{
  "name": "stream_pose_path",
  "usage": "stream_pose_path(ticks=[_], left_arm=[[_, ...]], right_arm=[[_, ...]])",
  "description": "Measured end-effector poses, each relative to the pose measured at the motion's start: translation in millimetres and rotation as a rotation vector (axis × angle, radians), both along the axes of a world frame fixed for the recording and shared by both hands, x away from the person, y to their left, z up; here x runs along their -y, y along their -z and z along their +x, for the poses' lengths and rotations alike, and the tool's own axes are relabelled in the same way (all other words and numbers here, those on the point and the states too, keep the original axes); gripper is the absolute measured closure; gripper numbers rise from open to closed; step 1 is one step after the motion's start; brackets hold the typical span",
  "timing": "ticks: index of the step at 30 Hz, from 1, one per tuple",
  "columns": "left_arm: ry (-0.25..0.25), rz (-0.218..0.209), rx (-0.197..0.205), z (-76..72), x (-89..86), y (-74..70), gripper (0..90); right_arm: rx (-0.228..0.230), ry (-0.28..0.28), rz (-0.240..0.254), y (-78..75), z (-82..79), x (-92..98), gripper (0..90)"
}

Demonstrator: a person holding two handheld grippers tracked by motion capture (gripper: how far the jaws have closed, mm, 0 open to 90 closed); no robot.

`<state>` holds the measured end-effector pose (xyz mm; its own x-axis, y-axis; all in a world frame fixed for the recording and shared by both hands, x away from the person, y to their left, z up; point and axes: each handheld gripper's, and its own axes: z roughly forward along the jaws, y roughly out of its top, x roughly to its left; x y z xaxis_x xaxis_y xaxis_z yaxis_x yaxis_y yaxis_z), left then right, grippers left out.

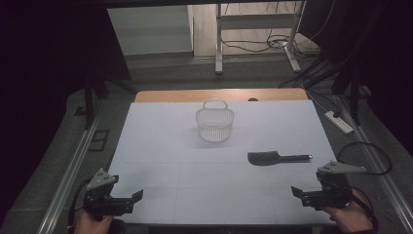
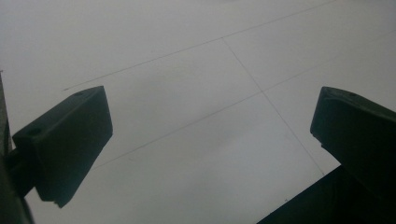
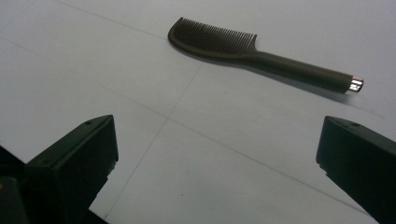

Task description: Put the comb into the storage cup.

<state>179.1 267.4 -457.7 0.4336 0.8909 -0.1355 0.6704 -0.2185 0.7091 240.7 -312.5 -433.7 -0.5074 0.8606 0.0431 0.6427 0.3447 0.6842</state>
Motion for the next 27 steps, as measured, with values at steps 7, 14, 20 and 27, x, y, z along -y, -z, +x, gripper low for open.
stream_pose_path(ticks=[7, 14, 20, 27], left_arm=[[0.005, -0.009, 0.0, 0.3, -0.4, 0.1, 0.0], [0.006, -0.015, 0.0, 0.3, -0.9, 0.3, 0.0], [0.007, -0.015, 0.001, 0.3, -0.8, 0.4, 0.0], [0.008, -0.016, -0.001, 0.5, -0.9, 0.4, 0.0]], right_arm=[[0.006, -0.006, -0.018, 2.1, 10.3, -2.1, 0.0], [-0.008, -0.021, -0.064, 2.2, 18.8, -5.2, 0.0], [-0.013, -0.012, -0.059, 3.7, 26.5, -4.6, 0.0], [-0.021, -0.015, -0.06, 4.9, 35.6, -5.0, 0.0]])
